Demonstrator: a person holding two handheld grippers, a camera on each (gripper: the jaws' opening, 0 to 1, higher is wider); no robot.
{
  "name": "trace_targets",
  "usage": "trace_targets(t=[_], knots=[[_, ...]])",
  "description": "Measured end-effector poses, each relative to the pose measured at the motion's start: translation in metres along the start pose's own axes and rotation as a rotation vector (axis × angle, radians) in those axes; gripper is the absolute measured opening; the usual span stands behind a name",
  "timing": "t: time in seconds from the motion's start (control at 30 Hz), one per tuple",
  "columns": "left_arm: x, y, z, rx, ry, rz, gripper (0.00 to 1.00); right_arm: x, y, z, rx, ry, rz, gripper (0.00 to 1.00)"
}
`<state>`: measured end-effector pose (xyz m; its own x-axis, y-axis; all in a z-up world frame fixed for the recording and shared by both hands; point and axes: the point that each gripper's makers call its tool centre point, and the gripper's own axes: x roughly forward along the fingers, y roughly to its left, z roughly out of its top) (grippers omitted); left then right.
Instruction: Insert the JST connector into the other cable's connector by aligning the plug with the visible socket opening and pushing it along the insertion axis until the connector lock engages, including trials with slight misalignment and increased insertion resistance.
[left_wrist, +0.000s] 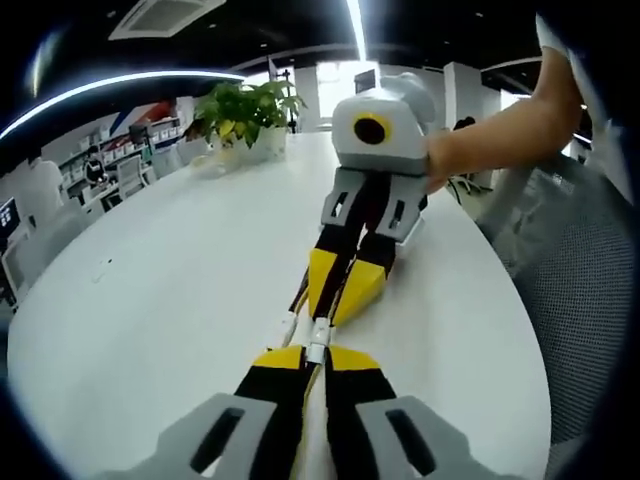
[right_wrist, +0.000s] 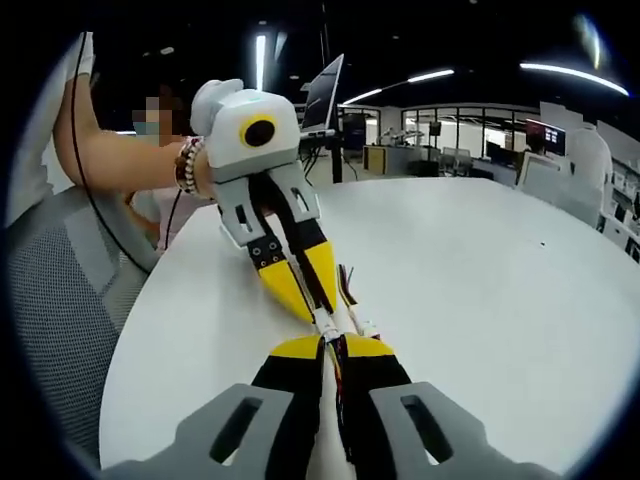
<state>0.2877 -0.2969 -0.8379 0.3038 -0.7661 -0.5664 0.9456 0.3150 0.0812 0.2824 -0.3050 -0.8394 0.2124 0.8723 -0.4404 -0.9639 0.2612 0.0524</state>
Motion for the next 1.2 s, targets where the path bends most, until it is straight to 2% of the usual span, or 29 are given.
trace_targets(t=[0.1,0.53,1.2], knots=[[0.0018,0.0001,-0.0004,0.005,0.007,0.004,0.00,-0.0002,-0.0015,-0.0027,0.023,0.001,-0.007,0.04],[0.0027,0.0004,-0.0075,-0.011,0.033,0.011,0.00,0.0007,-0.0018,-0.0061,0.014,0.006,-0.014,0.04],[0.0032,0.0007,-0.0073,-0.063,0.003,0.016,0.00,0.0027,-0.0012,-0.0081,0.013,0.003,-0.021,0.04]])
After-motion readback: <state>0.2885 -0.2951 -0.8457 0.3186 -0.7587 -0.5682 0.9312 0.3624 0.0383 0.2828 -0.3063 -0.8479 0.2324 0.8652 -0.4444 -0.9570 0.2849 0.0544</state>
